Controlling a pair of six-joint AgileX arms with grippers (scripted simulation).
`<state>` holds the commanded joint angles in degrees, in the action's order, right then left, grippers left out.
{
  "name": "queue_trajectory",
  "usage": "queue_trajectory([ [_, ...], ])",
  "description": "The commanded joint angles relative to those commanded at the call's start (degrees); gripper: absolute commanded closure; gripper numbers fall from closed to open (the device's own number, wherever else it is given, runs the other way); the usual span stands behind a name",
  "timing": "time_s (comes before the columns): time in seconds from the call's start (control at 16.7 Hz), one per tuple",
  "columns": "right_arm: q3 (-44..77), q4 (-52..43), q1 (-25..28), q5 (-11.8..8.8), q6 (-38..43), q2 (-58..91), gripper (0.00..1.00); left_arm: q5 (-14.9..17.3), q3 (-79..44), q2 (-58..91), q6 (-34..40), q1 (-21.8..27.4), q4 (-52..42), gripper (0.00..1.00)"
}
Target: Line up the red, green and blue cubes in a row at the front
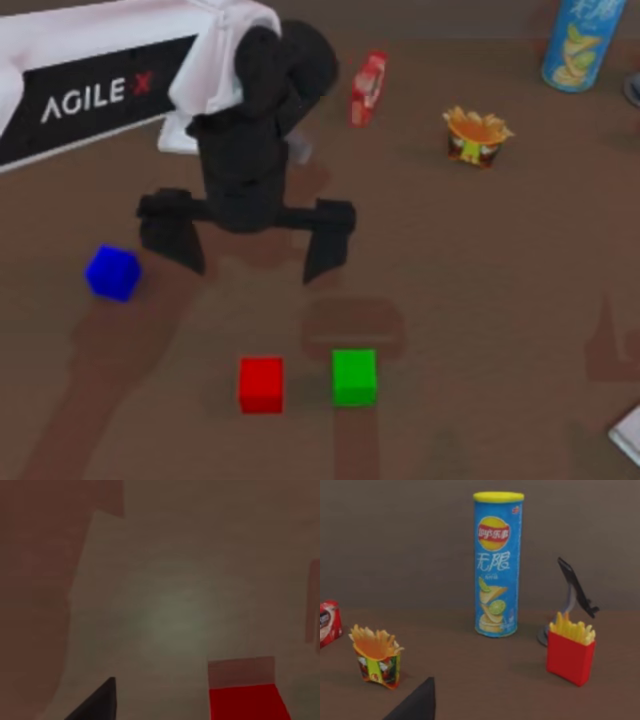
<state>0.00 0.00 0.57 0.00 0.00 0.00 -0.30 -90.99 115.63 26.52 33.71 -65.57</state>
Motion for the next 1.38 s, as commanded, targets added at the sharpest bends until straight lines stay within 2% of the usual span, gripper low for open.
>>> queue_trajectory([
  [0.36, 0.0, 0.0, 0.0, 0.0, 0.0, 0.0, 0.0, 0.3, 3.2, -0.8, -25.0, -16.3, 1.5, 0.0],
  [0.6, 0.0, 0.0, 0.0, 0.0, 0.0, 0.0, 0.0, 0.4, 4.3, -1.7, -34.0, -23.4, 2.7, 0.0],
  [1.02, 0.0, 0.0, 0.0, 0.0, 0.0, 0.0, 0.0, 0.3, 4.8, -1.3, -34.8, -24.0, 3.6, 0.0],
  [1.38, 0.0, 0.0, 0.0, 0.0, 0.0, 0.0, 0.0, 0.4, 11.9, 3.5, -35.0, -24.2, 15.7, 0.0],
])
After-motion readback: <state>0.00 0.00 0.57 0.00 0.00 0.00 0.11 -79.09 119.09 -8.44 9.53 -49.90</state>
